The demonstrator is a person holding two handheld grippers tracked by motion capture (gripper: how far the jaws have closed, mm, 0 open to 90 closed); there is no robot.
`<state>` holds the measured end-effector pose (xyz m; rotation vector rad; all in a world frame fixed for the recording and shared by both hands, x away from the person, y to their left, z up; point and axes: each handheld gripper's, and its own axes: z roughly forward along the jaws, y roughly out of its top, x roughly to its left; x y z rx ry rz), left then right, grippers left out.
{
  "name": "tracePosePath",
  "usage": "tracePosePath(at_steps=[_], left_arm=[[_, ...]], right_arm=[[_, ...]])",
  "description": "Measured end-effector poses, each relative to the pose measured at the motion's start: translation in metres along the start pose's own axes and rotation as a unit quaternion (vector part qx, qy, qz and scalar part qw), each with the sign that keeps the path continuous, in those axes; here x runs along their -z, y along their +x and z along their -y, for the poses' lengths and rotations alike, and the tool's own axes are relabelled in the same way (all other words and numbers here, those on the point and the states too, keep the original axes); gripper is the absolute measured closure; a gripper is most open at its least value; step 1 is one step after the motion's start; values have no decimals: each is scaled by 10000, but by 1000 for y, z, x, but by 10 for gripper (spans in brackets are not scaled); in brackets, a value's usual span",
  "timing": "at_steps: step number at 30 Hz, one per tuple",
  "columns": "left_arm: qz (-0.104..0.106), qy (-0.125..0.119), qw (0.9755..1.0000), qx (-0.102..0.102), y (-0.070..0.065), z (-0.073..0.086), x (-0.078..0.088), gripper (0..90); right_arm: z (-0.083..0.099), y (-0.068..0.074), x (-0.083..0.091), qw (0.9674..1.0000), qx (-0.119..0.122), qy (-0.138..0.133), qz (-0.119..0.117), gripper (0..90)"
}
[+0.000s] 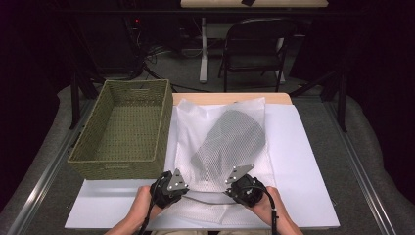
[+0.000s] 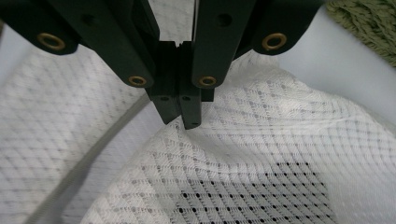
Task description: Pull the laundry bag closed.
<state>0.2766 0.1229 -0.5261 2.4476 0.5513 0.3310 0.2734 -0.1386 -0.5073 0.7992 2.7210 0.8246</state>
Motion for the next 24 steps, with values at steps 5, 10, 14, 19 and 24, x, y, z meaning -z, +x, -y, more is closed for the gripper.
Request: tracePosePath(at_steps=[5, 10, 14, 19, 24], left_arm=[[259, 316, 9991, -76, -3, 4, 0, 896], [35, 407, 9989, 213, 6, 3, 2, 666], [-106, 211, 9974, 684, 17, 10, 19, 552], [-209, 244, 9927, 1166, 25, 18, 28, 530], [-336, 380, 9890, 1391, 29, 22, 23, 543]], right_arm=[[1, -1, -1, 9998, 49, 193, -44, 900], [3, -6, -20, 9991, 22, 376, 215, 865], [6, -14, -19, 9993, -101, 292, 191, 748], [3, -13, -5, 9999, -77, 40, 130, 487], [-3, -3, 2, 9999, 24, -120, -75, 372]])
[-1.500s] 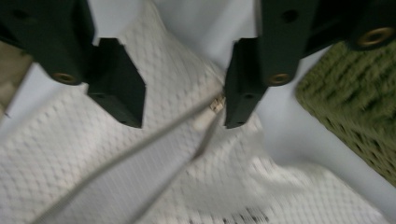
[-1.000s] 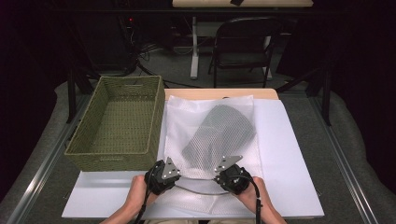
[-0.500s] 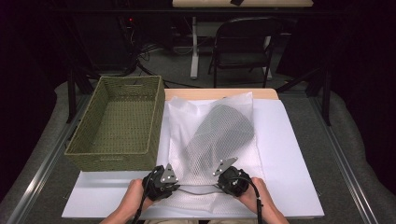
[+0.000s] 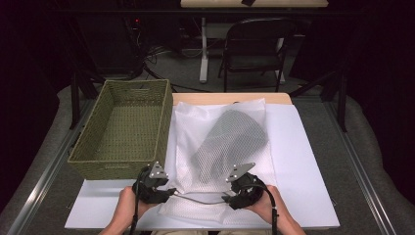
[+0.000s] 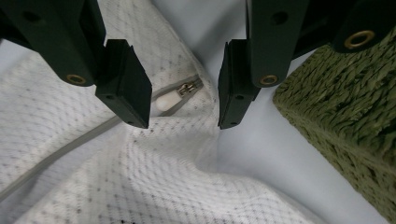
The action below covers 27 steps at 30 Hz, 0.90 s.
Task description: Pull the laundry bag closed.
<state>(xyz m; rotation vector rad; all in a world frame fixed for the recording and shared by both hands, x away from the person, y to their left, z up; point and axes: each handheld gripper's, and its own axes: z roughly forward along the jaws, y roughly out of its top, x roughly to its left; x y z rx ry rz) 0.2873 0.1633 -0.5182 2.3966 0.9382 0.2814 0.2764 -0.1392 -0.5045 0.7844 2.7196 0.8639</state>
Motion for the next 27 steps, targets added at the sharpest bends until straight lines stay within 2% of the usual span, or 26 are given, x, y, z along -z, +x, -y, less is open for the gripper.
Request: tracePosePath(at_steps=[4, 5, 7, 13, 19, 27], left_arm=[[-126, 84, 9999, 55, 2, 1, -7, 563], [-190, 61, 9998, 30, 2, 1, -9, 598], [-328, 28, 9995, 8, 0, 1, -13, 632], [-318, 88, 9994, 101, 2, 1, -21, 635], [-200, 144, 9996, 167, 5, 2, -27, 666], [89, 127, 9993, 350, 10, 5, -28, 711]], right_arm=[[-2, 5, -2, 9999, 45, 21, -142, 299], [-3, 7, -2, 9999, 25, 7, -164, 298], [-4, 9, -2, 9997, 159, -62, -161, 316], [-6, 14, -5, 9994, 203, -78, -255, 318], [-7, 18, -9, 9990, 199, -14, -409, 312], [-7, 17, -15, 9984, 128, 29, -544, 276]])
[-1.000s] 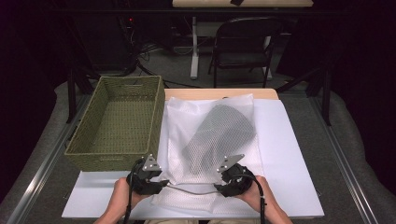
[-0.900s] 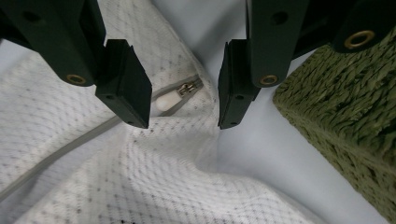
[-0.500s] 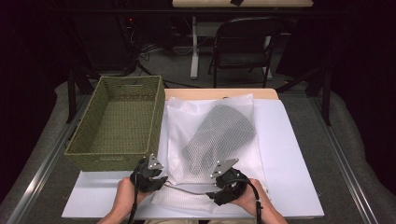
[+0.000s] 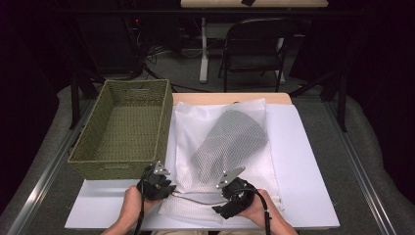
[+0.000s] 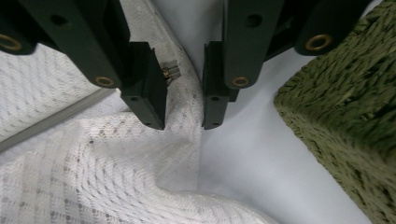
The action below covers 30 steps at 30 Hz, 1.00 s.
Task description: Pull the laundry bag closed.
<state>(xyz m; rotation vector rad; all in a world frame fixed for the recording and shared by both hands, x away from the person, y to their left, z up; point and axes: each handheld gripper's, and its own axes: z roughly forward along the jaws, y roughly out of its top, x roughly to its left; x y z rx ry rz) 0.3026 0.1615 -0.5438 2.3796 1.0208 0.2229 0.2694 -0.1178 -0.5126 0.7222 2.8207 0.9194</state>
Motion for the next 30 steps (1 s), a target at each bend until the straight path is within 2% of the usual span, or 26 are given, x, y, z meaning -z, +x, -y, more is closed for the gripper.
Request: tracePosePath(at_steps=[6, 8, 10, 11, 15, 17, 22, 23, 28, 30], left_arm=[[173, -11, 9998, 2, 2, 1, 0, 780], [244, -9, 9997, -34, 1, 1, 0, 848], [161, -4, 9998, -126, -2, 0, 0, 872], [165, -3, 9997, -170, -2, 0, 0, 877], [365, -18, 9993, -111, 0, -1, 5, 878], [413, -114, 9990, -82, -1, -2, 8, 876], [570, -225, 9980, -136, -2, -4, 17, 872], [593, -242, 9979, -135, -2, -4, 18, 872], [675, -304, 9972, -125, -2, -5, 22, 871], [715, -325, 9968, -137, -2, -5, 23, 871]], right_arm=[[-1, 0, -2, 10000, 32, -31, -71, 287], [-1, 1, -2, 10000, 48, -18, -79, 291], [-2, 2, -2, 9999, 61, -42, -95, 294], [-2, 2, -2, 9999, 57, -45, -111, 297], [-4, 4, -2, 9997, 12, -101, -211, 303], [-6, 6, -2, 9995, 20, -147, -296, 297], [-13, 14, -5, 9982, 23, -176, -578, 239], [-14, 14, -7, 9980, 84, -186, -596, 238], [-21, 18, -14, 9971, 68, -219, -725, 214], [-25, 18, -16, 9965, 59, -261, -798, 178]])
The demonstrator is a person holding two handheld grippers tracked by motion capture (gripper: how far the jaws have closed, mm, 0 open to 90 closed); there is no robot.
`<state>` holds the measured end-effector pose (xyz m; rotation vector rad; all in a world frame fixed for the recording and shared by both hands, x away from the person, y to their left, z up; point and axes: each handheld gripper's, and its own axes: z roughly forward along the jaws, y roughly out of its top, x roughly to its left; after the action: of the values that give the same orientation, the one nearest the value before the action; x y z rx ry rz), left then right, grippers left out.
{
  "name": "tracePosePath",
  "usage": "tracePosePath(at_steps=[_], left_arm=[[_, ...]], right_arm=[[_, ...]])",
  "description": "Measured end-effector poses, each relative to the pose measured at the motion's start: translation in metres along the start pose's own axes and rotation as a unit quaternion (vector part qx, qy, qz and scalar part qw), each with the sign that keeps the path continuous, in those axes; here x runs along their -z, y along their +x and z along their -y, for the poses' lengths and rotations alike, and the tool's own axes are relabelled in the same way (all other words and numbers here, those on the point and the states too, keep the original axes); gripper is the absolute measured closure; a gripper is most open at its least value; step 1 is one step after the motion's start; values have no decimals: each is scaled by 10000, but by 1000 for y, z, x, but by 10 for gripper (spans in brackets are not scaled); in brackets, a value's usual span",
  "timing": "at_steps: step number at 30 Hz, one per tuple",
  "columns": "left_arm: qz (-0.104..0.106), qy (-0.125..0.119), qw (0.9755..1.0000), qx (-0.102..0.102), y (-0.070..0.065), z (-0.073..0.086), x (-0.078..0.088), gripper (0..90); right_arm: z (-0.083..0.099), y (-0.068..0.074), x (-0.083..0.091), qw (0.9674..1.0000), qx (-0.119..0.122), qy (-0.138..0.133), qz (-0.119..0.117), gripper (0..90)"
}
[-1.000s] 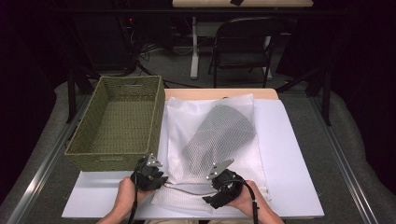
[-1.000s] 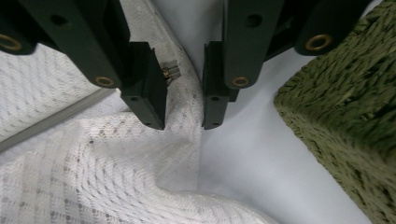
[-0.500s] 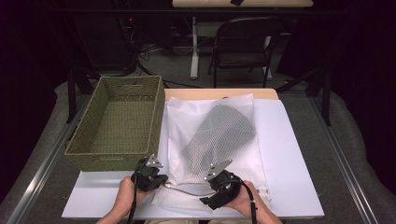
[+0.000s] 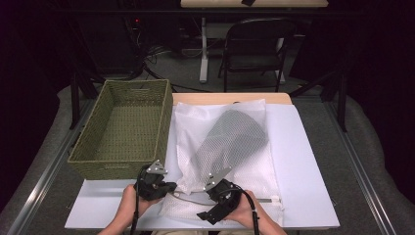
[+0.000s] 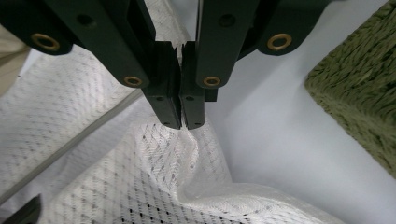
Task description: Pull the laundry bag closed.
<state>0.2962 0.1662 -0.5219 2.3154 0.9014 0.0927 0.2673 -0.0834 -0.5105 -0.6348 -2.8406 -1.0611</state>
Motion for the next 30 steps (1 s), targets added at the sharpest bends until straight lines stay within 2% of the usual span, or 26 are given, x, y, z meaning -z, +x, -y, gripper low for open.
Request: tracePosePath(at_steps=[1, 3, 4, 5, 7, 22, 26, 30], left_arm=[[11, -6, 10000, -7, 0, 0, 0, 871], [34, -28, 10000, -10, -1, -1, 1, 871], [37, -50, 10000, -27, -2, -1, 2, 870], [59, -66, 10000, -13, -2, -1, 2, 870], [83, -78, 9999, -31, -3, -2, 3, 870], [277, -128, 9994, -137, -7, -3, 8, 870], [323, -140, 9993, -140, -7, -3, 9, 870], [363, -145, 9991, -157, -7, -3, 9, 870]], right_arm=[[-1, 1, -1, 10000, -58, -1, -19, 166], [-4, -1, -4, 10000, 41, -34, -69, 161], [-5, 0, -5, 10000, -34, -8, -77, 158], [-7, -1, -7, 9999, 34, -39, -118, 158], [-9, 0, -9, 9999, 2, -13, -140, 156], [-25, 2, -24, 9995, 161, -15, -271, 185], [-28, 0, -29, 9994, 72, -23, -345, 150], [-32, 1, -32, 9993, 77, -65, -358, 173]])
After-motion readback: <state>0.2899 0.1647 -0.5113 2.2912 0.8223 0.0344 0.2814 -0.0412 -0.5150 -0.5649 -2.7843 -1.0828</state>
